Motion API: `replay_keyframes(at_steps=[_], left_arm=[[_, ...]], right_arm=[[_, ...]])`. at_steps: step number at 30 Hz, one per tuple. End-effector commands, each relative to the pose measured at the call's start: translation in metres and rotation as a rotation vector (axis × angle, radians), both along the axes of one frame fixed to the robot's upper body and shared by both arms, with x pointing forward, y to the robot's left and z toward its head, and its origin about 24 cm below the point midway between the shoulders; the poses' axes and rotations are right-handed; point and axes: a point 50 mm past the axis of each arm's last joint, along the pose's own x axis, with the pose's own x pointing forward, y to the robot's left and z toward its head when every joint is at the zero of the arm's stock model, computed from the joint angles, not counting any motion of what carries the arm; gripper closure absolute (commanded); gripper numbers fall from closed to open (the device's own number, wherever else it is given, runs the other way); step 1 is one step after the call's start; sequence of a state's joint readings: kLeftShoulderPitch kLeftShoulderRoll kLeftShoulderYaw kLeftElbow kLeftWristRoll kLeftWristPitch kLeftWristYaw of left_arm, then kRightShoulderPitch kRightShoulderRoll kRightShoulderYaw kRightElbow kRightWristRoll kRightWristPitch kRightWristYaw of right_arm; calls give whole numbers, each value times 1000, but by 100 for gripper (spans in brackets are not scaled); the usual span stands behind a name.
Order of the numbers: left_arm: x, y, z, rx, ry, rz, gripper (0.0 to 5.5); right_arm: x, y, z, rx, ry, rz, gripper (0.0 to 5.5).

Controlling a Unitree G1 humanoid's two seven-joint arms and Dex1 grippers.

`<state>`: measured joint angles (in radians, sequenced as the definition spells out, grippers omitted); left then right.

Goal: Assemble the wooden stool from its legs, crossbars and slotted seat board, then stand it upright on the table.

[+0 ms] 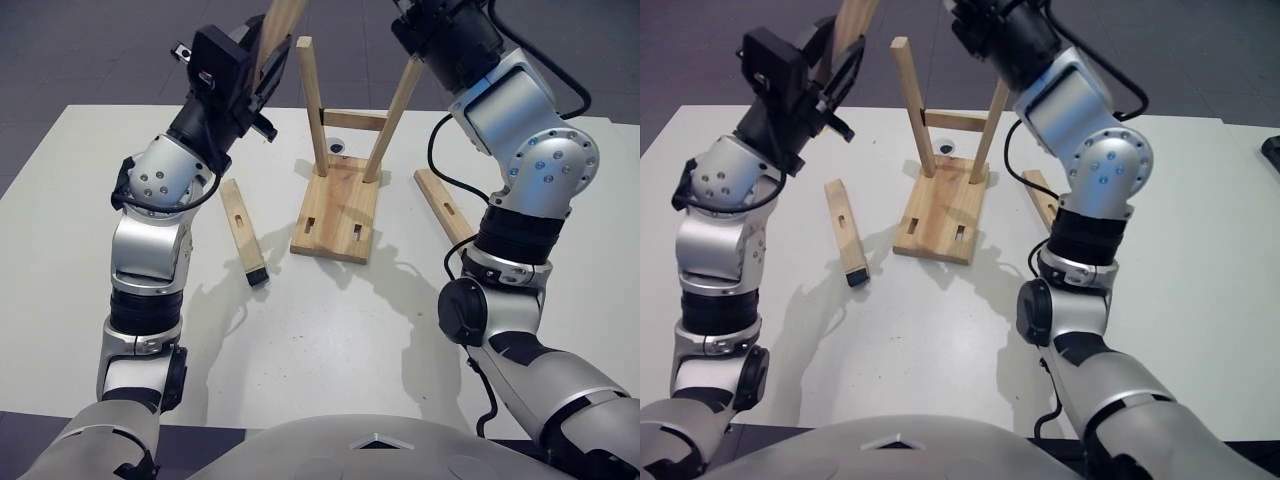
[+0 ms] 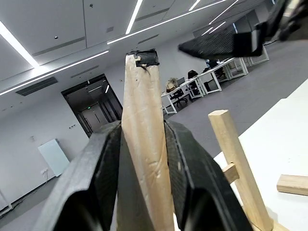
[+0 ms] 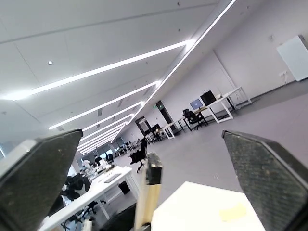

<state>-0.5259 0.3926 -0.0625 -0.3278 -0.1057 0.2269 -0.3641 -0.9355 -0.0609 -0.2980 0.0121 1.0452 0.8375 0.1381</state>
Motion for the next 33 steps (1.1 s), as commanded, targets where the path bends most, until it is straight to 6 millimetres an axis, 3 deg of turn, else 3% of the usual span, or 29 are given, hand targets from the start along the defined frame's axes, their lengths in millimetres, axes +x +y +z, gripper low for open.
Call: replay_keyframes(at_steps=[1,7,33], left_arm=[[-4,-10,6,21,-42,-41,422],[-3,-17,2,-27,-18,-60,422],[-8,-18,-15,-58,27,-15,422]], right_arm=[[-1,14,1,-36,-14,73,10],[-3,23,-5,-34,3,118,34],[-5,19,-14,-77,42,168,429]])
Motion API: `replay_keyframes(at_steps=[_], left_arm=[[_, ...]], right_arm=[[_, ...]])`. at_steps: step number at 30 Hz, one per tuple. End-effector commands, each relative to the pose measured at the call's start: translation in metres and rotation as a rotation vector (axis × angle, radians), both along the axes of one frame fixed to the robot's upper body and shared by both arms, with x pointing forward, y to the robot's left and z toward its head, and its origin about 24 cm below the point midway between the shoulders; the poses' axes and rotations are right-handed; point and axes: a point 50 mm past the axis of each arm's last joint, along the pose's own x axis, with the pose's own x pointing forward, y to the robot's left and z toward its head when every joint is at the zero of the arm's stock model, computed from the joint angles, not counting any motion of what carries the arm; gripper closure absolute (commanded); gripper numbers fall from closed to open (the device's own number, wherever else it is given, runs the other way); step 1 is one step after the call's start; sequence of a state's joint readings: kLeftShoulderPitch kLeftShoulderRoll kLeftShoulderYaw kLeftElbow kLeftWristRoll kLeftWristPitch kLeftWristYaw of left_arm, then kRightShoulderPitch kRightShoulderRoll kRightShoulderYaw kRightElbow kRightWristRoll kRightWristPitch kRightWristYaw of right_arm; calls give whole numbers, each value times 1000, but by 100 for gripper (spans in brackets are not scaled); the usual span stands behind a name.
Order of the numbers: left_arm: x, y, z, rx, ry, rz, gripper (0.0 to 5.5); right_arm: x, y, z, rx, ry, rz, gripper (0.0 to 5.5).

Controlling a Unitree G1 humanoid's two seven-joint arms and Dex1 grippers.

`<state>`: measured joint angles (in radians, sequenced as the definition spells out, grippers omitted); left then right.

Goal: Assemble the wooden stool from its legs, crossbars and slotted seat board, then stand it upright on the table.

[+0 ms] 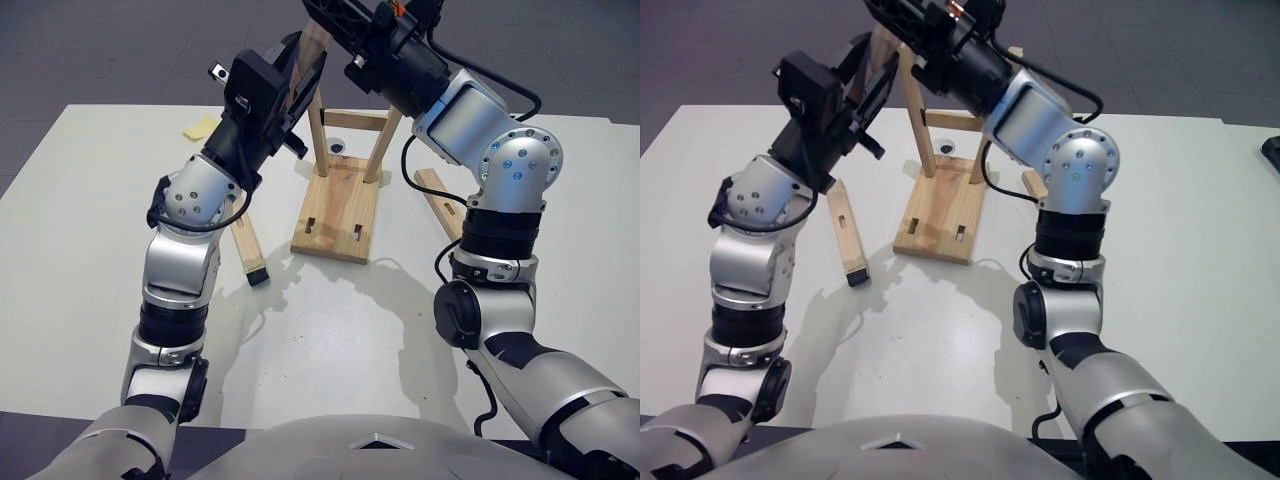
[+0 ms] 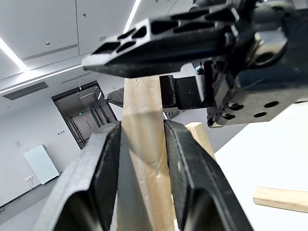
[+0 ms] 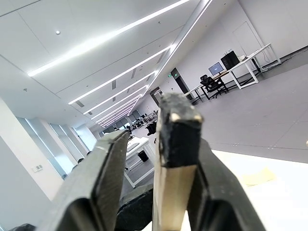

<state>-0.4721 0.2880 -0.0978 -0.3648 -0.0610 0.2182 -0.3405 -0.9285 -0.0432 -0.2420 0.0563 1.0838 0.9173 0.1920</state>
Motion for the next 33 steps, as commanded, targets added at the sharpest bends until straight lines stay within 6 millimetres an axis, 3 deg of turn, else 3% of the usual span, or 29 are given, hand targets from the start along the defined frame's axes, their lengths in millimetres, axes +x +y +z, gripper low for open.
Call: replay_keyframes(at_steps=[1,6,15,21,22,33], left_arm=[[-1,0,-2,3,13,14,422],[-1,0,-4,-7,20,17,422],[-2,-4,-8,-23,31,22,422],[-2,-6,-10,-17,40,3,422],[-1,-6,-9,-17,44,4,385],[1,-13,-15,-34,159,-78,215]], right_arm=[[-1,-5,1,-31,-15,3,440],[-3,-11,-1,-48,-13,-2,499],[-11,-10,0,-59,-42,7,504],[-7,-9,-10,-94,-39,-43,506],[-6,-9,-11,-97,-42,-51,506],[-3,-19,-28,-185,-81,-207,509]])
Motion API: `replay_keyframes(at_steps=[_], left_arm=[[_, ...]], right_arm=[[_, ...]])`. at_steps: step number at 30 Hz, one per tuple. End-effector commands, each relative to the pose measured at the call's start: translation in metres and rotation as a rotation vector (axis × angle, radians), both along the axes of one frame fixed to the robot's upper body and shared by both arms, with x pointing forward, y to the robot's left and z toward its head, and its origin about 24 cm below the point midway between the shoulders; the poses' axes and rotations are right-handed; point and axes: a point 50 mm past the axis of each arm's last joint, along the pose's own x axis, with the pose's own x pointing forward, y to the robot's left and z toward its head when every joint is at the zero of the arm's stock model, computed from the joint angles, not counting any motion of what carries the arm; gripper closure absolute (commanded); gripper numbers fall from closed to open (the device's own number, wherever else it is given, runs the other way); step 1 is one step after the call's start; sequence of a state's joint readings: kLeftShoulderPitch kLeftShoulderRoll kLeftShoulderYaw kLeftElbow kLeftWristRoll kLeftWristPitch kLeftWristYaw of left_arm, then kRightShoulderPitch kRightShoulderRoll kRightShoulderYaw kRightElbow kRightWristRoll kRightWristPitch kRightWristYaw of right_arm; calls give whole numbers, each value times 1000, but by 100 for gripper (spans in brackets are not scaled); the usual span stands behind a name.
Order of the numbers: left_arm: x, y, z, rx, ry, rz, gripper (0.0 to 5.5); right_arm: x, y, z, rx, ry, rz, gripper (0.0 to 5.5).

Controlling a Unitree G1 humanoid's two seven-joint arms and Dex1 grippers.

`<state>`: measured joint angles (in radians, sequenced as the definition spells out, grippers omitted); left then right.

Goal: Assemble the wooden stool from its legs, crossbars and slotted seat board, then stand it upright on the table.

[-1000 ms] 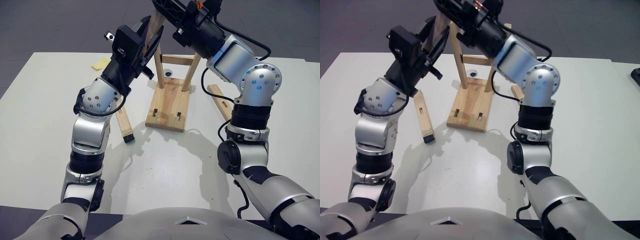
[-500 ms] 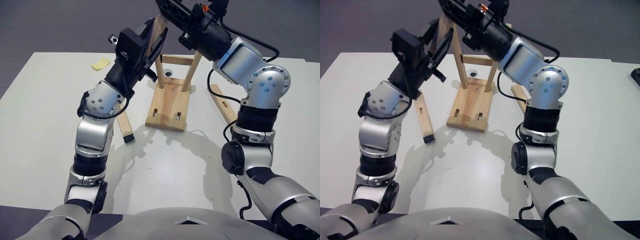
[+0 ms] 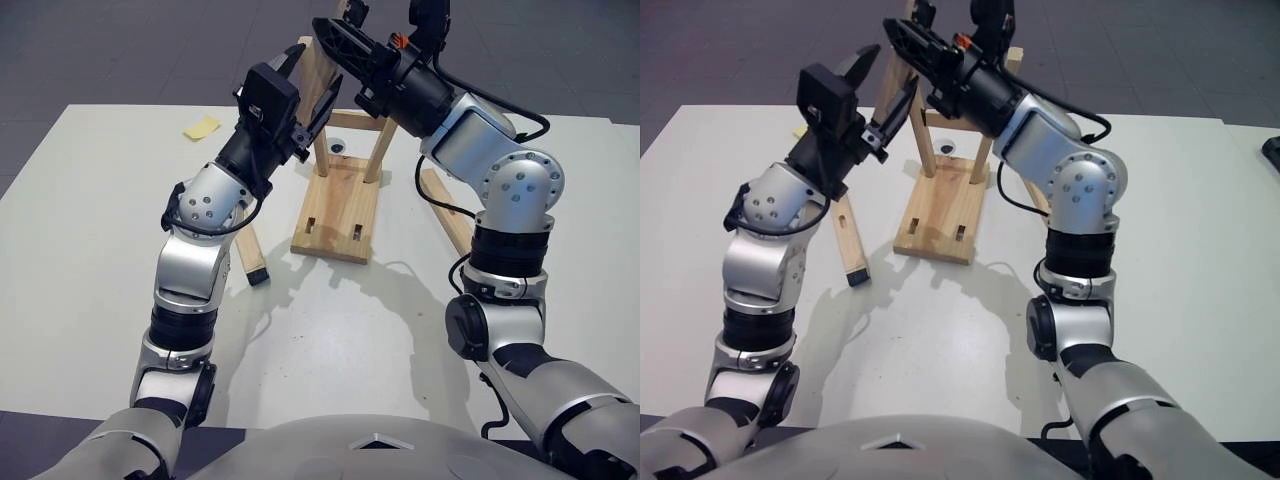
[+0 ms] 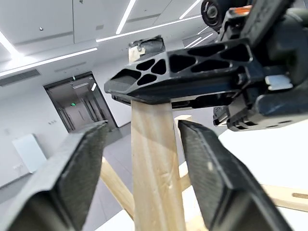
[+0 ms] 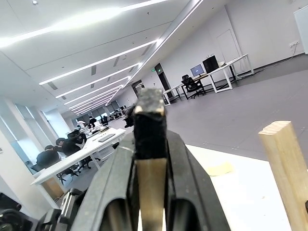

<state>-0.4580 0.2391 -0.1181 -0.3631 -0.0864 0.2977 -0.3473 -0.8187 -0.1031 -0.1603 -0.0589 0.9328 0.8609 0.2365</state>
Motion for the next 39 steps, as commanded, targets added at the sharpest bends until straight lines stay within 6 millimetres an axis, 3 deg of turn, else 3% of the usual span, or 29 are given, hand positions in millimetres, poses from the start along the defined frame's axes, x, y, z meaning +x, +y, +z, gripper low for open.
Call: replay_keyframes(at_steps=[1,3,7,10,13,18,21,24,31,39], left_arm=[[-2,-3,-5,8,62,-53,203],[-5,-1,-8,3,88,-74,165],[-9,16,2,-131,80,-44,101],[-3,34,9,-264,86,33,49],[8,55,11,-394,85,165,12],[28,76,-3,-446,141,354,10],[29,79,-9,-429,132,398,10],[33,88,-13,-518,154,471,10],[38,76,-13,-610,168,434,10],[45,70,-5,-604,162,411,10]], right_arm=[[3,-12,-10,-44,-18,-110,509],[5,-29,-9,-52,-35,-195,509],[15,-92,-3,10,-7,-456,509],[12,-127,-5,-164,-134,-668,509],[10,-144,-27,-406,-168,-733,509],[6,-176,-73,-496,-38,-776,509],[3,-180,-99,-505,4,-750,509],[-2,-182,-117,-466,44,-726,509],[-19,-182,-130,-362,98,-684,509],[-13,-175,-145,-333,123,-686,509]])
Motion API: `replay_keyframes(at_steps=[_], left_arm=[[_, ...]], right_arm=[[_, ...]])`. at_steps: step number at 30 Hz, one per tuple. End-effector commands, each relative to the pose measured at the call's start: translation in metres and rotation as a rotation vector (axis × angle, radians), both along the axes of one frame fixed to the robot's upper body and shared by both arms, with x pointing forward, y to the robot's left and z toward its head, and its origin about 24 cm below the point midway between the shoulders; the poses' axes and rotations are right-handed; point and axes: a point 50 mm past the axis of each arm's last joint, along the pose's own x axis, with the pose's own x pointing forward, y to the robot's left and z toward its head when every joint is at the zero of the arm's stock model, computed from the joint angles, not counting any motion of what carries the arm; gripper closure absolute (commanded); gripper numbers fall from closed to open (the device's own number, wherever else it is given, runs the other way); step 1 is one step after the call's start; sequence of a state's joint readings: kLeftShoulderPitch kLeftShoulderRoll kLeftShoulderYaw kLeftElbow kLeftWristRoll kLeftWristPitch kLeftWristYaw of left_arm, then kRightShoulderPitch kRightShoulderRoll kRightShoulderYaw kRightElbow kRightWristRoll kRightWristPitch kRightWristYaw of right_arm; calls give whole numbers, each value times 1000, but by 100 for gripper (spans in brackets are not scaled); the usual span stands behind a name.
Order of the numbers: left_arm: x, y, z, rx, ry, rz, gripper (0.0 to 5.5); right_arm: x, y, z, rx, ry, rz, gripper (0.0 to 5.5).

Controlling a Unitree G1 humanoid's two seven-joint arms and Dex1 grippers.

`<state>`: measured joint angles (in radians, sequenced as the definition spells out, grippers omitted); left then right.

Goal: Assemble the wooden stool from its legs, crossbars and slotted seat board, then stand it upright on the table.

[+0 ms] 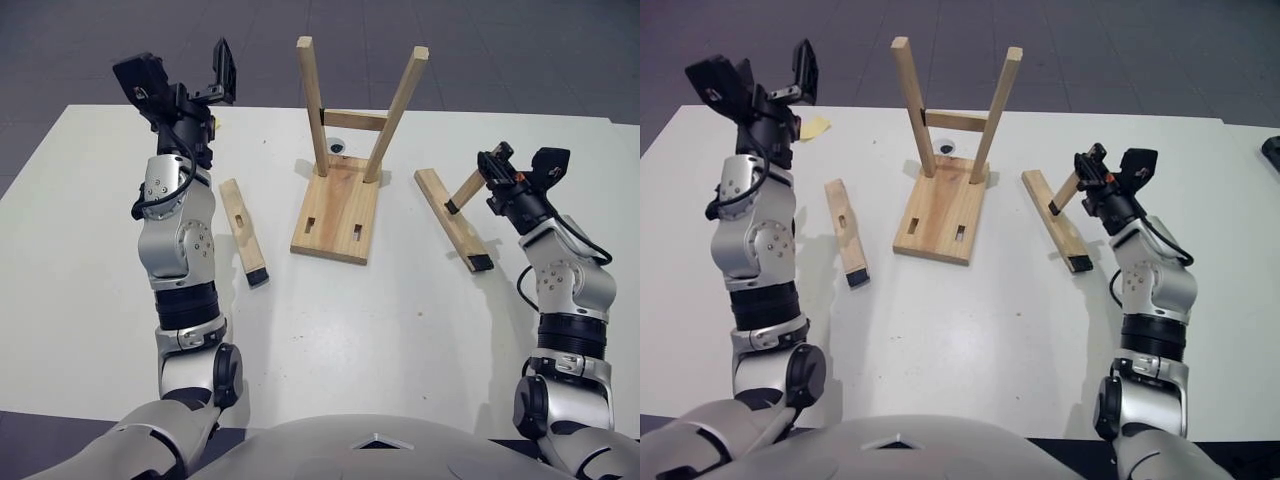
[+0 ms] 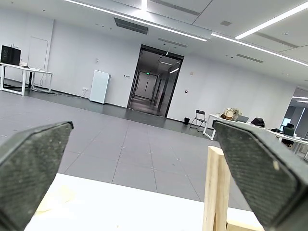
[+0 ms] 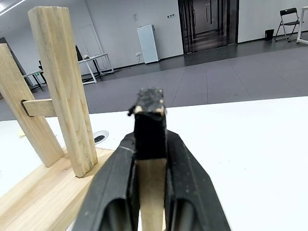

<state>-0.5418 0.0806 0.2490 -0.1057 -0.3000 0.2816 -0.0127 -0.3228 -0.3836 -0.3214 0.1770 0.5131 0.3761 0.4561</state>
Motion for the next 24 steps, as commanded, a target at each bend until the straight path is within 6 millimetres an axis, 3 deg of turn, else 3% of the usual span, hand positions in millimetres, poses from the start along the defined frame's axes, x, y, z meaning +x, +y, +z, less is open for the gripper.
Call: replay_keyframes(at_steps=[1,12,24], left_arm=[[4,-3,8,7,-18,-12,10],[4,-8,7,17,-13,-33,10],[4,-9,3,29,1,-35,10]], right_arm=[[5,3,-3,6,-15,-2,509],[7,-4,7,18,-89,-32,509],[7,-7,-11,5,-28,-47,509]])
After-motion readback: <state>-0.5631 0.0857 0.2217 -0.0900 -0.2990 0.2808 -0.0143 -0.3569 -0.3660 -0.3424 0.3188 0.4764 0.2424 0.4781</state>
